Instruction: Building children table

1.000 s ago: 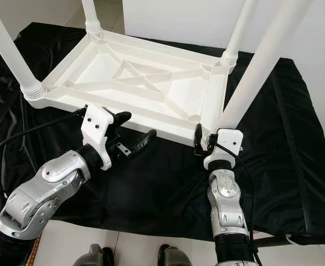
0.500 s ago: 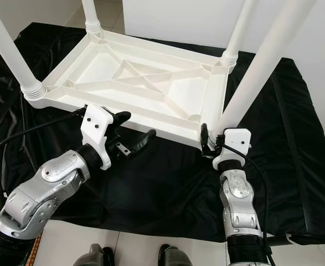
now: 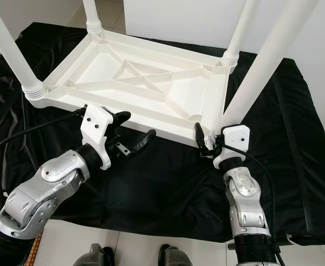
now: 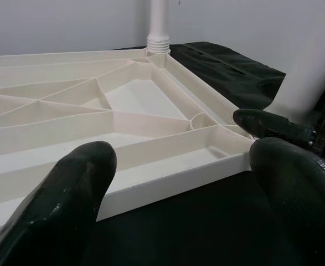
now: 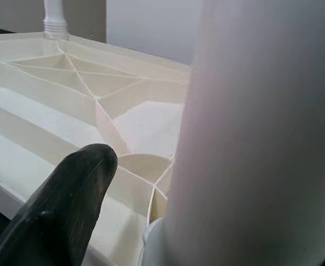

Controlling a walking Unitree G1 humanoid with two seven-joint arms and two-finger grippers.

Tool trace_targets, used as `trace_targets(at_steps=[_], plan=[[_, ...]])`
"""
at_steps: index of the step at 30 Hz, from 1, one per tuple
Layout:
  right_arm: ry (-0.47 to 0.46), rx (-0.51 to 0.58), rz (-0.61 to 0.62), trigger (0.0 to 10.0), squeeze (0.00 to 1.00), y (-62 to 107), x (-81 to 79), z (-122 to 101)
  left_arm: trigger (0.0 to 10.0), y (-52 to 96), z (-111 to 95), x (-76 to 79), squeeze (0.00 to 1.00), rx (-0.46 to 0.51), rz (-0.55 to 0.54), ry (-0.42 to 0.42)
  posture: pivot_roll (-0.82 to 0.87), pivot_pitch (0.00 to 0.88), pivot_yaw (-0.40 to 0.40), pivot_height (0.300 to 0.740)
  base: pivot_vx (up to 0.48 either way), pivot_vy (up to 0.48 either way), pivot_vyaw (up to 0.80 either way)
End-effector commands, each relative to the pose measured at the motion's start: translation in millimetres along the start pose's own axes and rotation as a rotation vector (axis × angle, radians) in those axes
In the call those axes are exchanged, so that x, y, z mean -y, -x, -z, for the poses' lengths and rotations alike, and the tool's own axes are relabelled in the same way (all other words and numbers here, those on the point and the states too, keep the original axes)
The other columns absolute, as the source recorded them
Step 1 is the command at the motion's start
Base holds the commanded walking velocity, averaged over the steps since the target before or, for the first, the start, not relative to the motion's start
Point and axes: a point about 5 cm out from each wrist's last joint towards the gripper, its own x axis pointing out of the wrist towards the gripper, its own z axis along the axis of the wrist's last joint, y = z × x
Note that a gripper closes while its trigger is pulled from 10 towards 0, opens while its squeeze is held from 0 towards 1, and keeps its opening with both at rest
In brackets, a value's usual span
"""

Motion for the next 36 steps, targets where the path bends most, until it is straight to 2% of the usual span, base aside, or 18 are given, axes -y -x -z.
trace_targets(at_steps=[1, 11, 25, 27, 28, 30, 31, 36], plan=[[0.002, 0.002, -0.019, 10.0, 0.00, 4.2, -0.1, -0.3, 10.0, 0.1, -0.7, 6.8, 0.00, -0.001, 0.105, -0.003, 0.05, 0.194, -0.004, 0.740, 0.000, 0.000, 0.00], [0.038, 0.023, -0.065, 10.0, 0.00, 9.3, 12.8, -13.4, 10.0, -0.4, -0.9, 7.1, 0.00, 0.000, 0.111, 0.002, 0.04, 0.196, 0.002, 0.740, 0.000, 0.000, 0.00], [0.061, 0.020, -0.092, 10.0, 0.00, 11.3, 20.1, -19.2, 10.0, -1.6, -1.0, 7.2, 0.00, 0.002, 0.116, -0.001, 0.04, 0.195, 0.003, 0.740, 0.000, 0.000, 0.00], [0.060, 0.017, -0.096, 8.4, 0.00, 11.7, 20.6, -19.6, 10.0, -1.6, -1.1, 7.3, 0.00, 0.002, 0.116, -0.001, 0.04, 0.195, 0.003, 0.740, 0.000, 0.000, 0.00], [0.059, 0.016, -0.099, 4.9, 0.00, 11.7, 20.7, -19.7, 10.0, -1.7, -1.1, 7.4, 0.00, 0.002, 0.116, -0.002, 0.04, 0.195, 0.003, 0.740, 0.000, 0.000, 0.00], [0.057, 0.015, -0.100, 4.9, 0.00, 11.7, 20.7, -19.8, 10.0, -1.7, -1.1, 7.5, 0.00, 0.002, 0.116, -0.002, 0.04, 0.195, 0.003, 0.740, 0.000, 0.000, 0.00], [0.054, 0.013, -0.100, 0.0, 0.00, 11.7, 20.9, -19.8, 10.0, -1.7, -1.1, 7.5, 0.00, 0.002, 0.116, -0.003, 0.04, 0.195, 0.003, 0.740, 0.000, 0.000, 0.00], [0.028, 0.005, -0.085, 0.0, 0.00, 13.3, 21.5, -19.6, 10.0, -1.4, -0.9, 7.8, 0.00, 0.002, 0.116, -0.002, 0.04, 0.194, 0.002, 0.740, 0.000, 0.000, 0.00]])
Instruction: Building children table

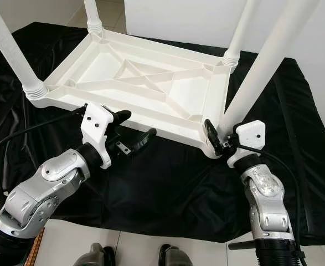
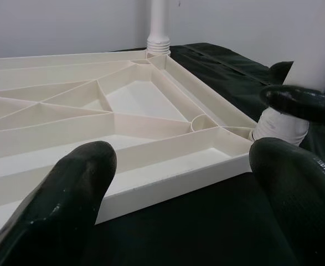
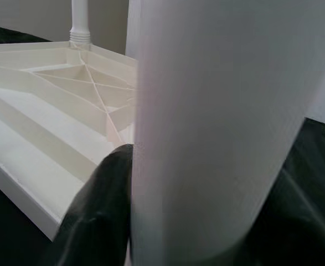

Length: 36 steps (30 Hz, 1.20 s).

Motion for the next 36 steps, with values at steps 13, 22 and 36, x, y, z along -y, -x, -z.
trace_targets(at_steps=[13, 22, 36], plan=[[-0.066, -0.046, 0.091, 10.0, 0.00, 13.0, 0.9, 7.8, 10.0, 0.1, 0.4, 8.1, 0.00, -0.003, 0.119, 0.000, 0.04, 0.188, 0.006, 0.740, 0.000, 0.000, 0.00], [-0.200, -0.102, 0.182, 10.0, 0.00, 19.0, 0.8, 18.0, 10.0, 0.2, 0.6, 8.8, 0.00, -0.005, 0.126, -0.003, 0.04, 0.186, 0.010, 0.740, 0.000, 0.000, 0.00], [-0.218, -0.240, 0.233, 10.0, 0.00, 15.6, 3.6, 34.4, 10.0, 0.5, 1.0, 9.3, 0.00, -0.005, 0.124, -0.001, 0.04, 0.184, 0.007, 0.740, 0.000, 0.000, 0.00]])
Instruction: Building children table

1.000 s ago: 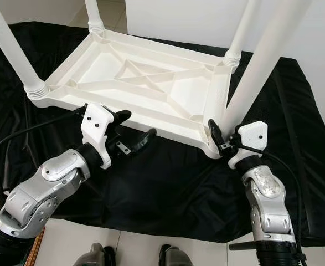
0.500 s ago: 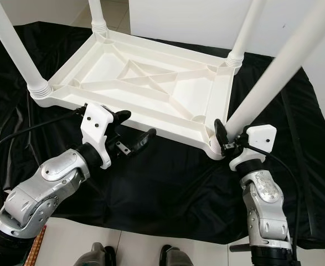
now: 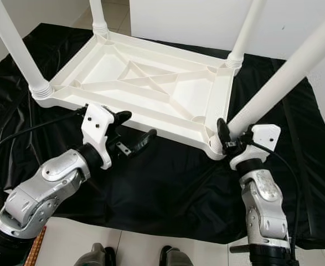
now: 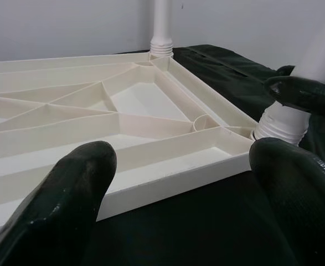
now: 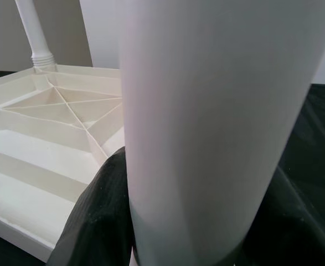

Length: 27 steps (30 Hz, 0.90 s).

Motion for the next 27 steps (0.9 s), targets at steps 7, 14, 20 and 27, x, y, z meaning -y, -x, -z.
trace_targets(at_steps=[7, 14, 20, 27], plan=[[0.023, -0.182, 0.054, 10.0, 0.00, -1.9, 4.5, 27.3, 10.0, 1.1, 0.7, 9.1, 0.00, -0.004, 0.119, -0.004, 0.04, 0.194, 0.006, 0.740, 0.000, 0.000, 0.00], [0.024, -0.223, 0.010, 10.0, 0.00, -4.6, 0.3, 32.8, 10.0, 1.7, 0.5, 8.5, 0.00, -0.004, 0.109, -0.007, 0.04, 0.198, 0.004, 0.740, 0.000, 0.000, 0.00], [0.027, -0.191, -0.006, 10.0, 0.00, 2.8, 0.4, 29.5, 10.0, 2.0, 0.5, 8.0, 0.00, -0.005, 0.105, -0.007, 0.04, 0.202, 0.005, 0.740, 0.000, 0.000, 0.00], [0.012, -0.181, -0.015, 10.0, 0.00, 9.5, 6.0, 24.1, 10.0, 0.7, 0.6, 8.1, 0.00, -0.005, 0.113, -0.005, 0.03, 0.205, 0.009, 0.740, 0.000, 0.000, 0.00]])
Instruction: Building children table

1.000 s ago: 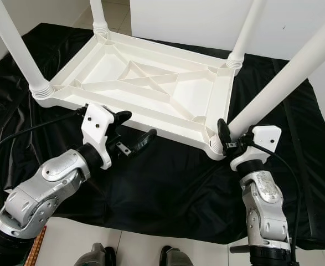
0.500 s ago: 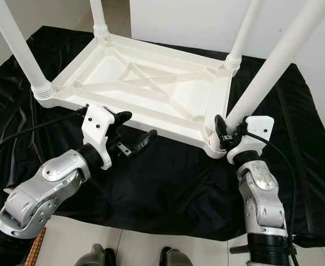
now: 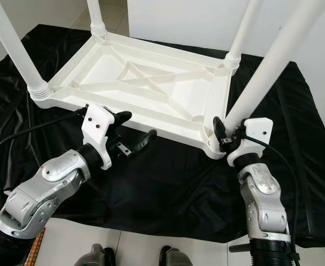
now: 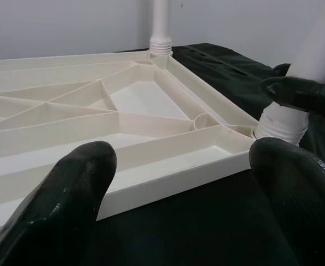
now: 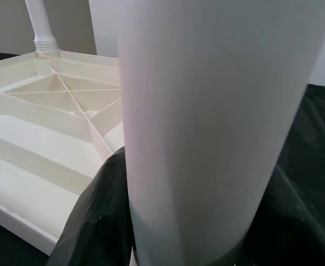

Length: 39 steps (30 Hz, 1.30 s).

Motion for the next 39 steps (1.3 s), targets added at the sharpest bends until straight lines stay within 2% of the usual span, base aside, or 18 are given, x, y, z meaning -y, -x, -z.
trace_targets(at_steps=[1, 4, 10, 17, 25, 32, 35, 36, 39], plan=[[-0.034, -0.151, 0.019, 10.0, 0.00, 10.2, 4.7, 27.1, 10.0, 0.5, 0.1, 7.9, 0.00, -0.002, 0.112, -0.003, 0.03, 0.205, 0.009, 0.740, 0.000, 0.000, 0.00], [-0.058, -0.165, 0.033, 10.0, 0.00, 9.8, 7.0, 26.8, 10.0, -0.2, 0.1, 7.8, 0.00, -0.002, 0.115, -0.005, 0.03, 0.205, 0.013, 0.740, 0.000, 0.000, 0.00], [-0.042, -0.152, 0.018, 10.0, 0.00, 10.5, 8.3, 21.2, 10.0, 0.0, -0.2, 7.5, 0.00, -0.002, 0.112, -0.007, 0.03, 0.205, 0.013, 0.740, 0.000, 0.000, 0.00], [-0.014, -0.159, -0.046, 10.0, 0.00, 14.5, 8.4, 15.6, 10.0, 0.5, -0.4, 7.4, 0.00, -0.001, 0.109, -0.010, 0.03, 0.205, 0.013, 0.740, 0.000, 0.000, 0.00], [-0.027, -0.168, -0.099, 10.0, 0.00, 22.5, 7.3, 13.4, 10.0, 0.1, -0.2, 8.2, 0.00, 0.001, 0.106, -0.007, 0.02, 0.206, 0.006, 0.740, 0.000, 0.000, 0.00], [0.002, -0.174, -0.074, 10.0, 0.00, 24.3, 8.5, 15.1, 10.0, -0.4, -0.5, 8.0, 0.00, 0.004, 0.107, -0.007, 0.02, 0.206, 0.006, 0.740, 0.000, 0.000, 0.00], [0.032, -0.144, -0.055, 10.0, 0.00, 23.8, 6.2, 14.1, 10.0, -0.5, -0.5, 8.1, 0.00, 0.004, 0.108, -0.009, 0.02, 0.206, 0.006, 0.740, 0.000, 0.000, 0.00], [0.051, -0.117, -0.070, 10.0, 0.00, 24.2, 0.8, 12.0, 10.0, -0.5, -0.5, 8.1, 0.00, 0.004, 0.108, -0.009, 0.02, 0.206, 0.006, 0.740, 0.000, 0.000, 0.00], [0.180, -0.071, -0.157, 10.0, 0.00, 29.1, -14.1, 11.8, 10.0, -0.8, -0.3, 8.2, 0.00, 0.005, 0.108, -0.009, 0.02, 0.199, 0.007, 0.740, 0.000, 0.000, 0.00]])
